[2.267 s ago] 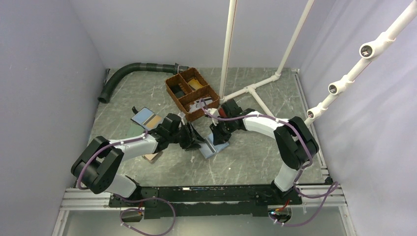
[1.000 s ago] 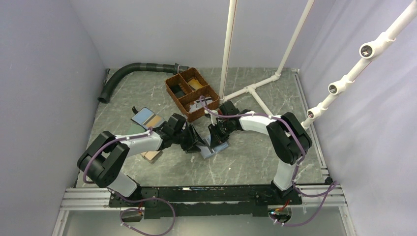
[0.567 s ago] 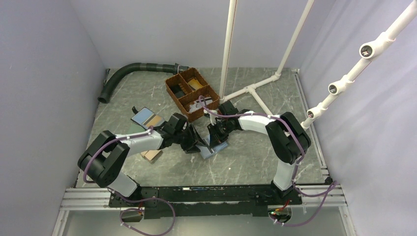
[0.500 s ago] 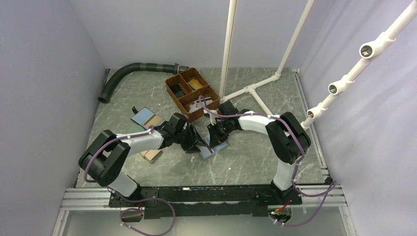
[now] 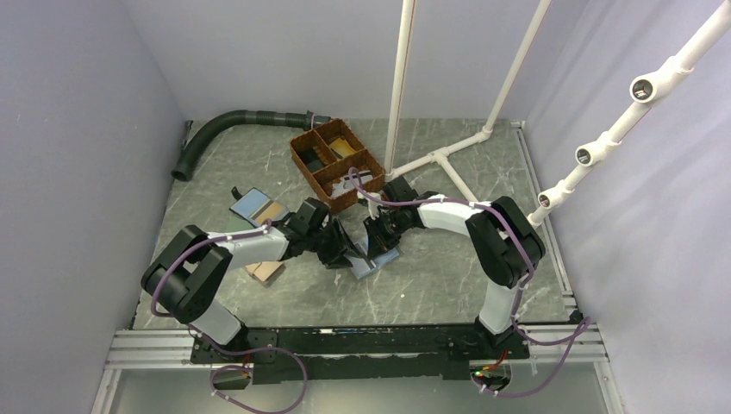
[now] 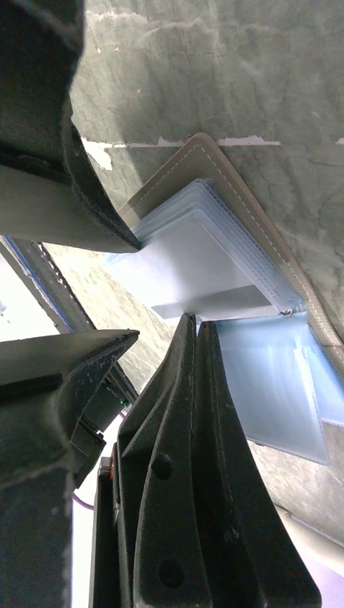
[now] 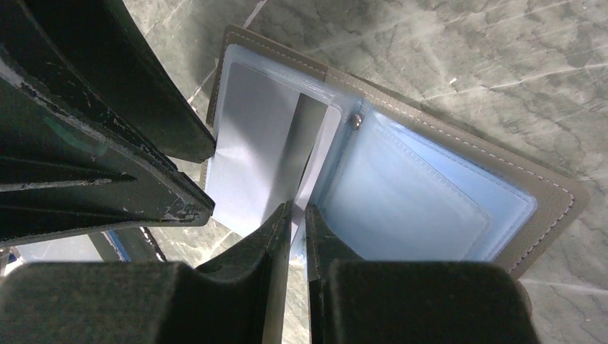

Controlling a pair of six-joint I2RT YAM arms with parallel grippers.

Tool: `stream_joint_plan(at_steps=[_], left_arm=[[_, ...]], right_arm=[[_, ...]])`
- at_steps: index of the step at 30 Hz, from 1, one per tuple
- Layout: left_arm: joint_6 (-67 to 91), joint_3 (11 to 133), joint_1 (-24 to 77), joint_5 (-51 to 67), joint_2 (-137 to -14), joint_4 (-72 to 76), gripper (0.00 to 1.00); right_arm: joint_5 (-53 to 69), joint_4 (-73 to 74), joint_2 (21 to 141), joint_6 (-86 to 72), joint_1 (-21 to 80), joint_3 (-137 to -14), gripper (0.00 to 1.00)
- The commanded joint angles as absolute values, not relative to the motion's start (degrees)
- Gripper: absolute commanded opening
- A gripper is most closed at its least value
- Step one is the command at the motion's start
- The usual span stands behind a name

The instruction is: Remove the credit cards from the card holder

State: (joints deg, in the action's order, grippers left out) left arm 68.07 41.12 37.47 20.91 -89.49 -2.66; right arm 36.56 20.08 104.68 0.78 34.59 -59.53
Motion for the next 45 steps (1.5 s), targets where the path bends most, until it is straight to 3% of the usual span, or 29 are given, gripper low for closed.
stream_joint_plan(at_steps=[1,26,32,37,42,45], left_arm=[[68.8,39.6,37.8,19.3,-87.3,5.6,0.48],[70.0,33.0,37.9,18.8,-84.4,24.4,0.49],[68.0,35.8,37.9,16.0,-82.5,12.7,0.51],[67.3,36.7,37.9,12.5,-78.1,2.6,0.52],[69.0,33.9,37.9,11.6,-75.5,3.1,0.53],[69.5,33.9,37.8,12.5,-76.7,4.2,0.53]], right_arm=[[36.4,19.3,105.4,0.5,35.7,-60.1,0.15],[38.3,18.7,103.1,0.3,35.6,-59.5,0.15],[37.8,18.4,101.7,0.1,34.9,-59.4,0.15],[39.8,18.1,100.5,0.4,34.4,-58.9,0.25],[43.0,17.8,100.1,1.1,34.5,-58.4,0.35],[41.9,18.3,100.3,1.1,34.6,-58.9,0.35]])
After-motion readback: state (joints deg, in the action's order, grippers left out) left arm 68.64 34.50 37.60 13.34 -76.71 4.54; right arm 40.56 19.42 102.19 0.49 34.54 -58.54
